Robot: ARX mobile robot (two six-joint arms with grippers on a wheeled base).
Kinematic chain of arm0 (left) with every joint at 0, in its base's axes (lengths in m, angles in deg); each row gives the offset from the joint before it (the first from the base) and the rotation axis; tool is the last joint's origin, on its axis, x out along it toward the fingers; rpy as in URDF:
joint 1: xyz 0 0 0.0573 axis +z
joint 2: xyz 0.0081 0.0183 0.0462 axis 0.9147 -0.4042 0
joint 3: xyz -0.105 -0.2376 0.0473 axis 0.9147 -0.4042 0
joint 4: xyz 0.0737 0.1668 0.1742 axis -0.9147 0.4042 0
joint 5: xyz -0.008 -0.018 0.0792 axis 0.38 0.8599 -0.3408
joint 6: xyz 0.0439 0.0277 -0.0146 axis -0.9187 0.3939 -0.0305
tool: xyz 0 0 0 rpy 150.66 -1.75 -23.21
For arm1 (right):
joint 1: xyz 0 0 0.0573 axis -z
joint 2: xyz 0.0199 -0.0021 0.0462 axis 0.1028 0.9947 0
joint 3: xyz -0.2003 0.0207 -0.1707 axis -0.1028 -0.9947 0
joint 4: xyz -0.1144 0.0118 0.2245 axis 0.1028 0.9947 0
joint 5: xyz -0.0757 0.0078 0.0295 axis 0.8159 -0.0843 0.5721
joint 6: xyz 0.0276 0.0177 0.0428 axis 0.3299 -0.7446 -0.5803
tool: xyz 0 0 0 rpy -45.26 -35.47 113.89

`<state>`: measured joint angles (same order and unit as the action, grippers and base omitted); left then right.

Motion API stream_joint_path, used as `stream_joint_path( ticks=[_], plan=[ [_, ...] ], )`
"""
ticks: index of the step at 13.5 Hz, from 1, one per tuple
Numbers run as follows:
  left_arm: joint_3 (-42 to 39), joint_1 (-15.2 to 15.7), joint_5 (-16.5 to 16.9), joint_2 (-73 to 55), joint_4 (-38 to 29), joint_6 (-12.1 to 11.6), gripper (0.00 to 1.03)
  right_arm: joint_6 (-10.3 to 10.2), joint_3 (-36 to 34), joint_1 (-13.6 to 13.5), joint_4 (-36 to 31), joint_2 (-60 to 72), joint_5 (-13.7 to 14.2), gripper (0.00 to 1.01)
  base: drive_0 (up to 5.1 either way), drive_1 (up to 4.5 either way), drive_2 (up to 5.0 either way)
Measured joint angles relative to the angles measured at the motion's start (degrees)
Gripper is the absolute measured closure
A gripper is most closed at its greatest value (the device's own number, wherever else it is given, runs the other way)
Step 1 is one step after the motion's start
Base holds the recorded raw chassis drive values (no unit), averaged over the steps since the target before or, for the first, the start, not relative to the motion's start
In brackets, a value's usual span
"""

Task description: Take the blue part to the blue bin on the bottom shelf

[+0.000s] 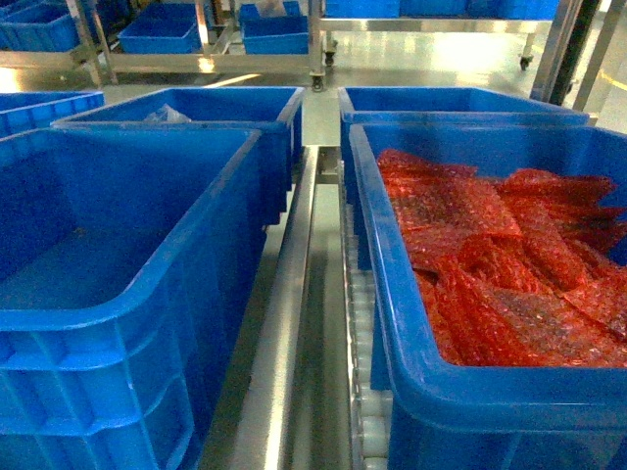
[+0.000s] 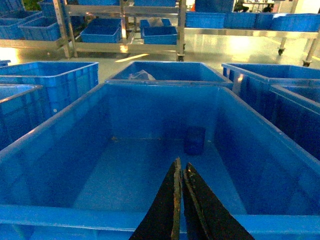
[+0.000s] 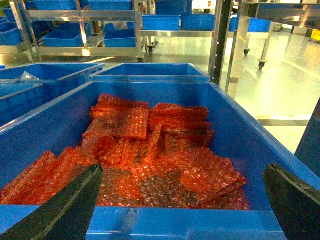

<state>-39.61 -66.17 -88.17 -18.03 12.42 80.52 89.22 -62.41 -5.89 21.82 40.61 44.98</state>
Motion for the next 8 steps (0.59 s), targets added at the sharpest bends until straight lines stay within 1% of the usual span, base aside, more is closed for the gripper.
stream_joint_path(
  ticks=[6,8],
  plan=[
    [0.0,0.0,0.0,14.3,13.6,0.0,1.01,0.0,0.0,0.0,0.0,0.0,0.0,0.03,0.0,0.00,0.0],
    [0.0,0.0,0.0,16.7,16.1,0.0,1.01,0.0,0.0,0.0,0.0,0.0,0.0,0.03,0.0,0.00,0.0]
  ],
)
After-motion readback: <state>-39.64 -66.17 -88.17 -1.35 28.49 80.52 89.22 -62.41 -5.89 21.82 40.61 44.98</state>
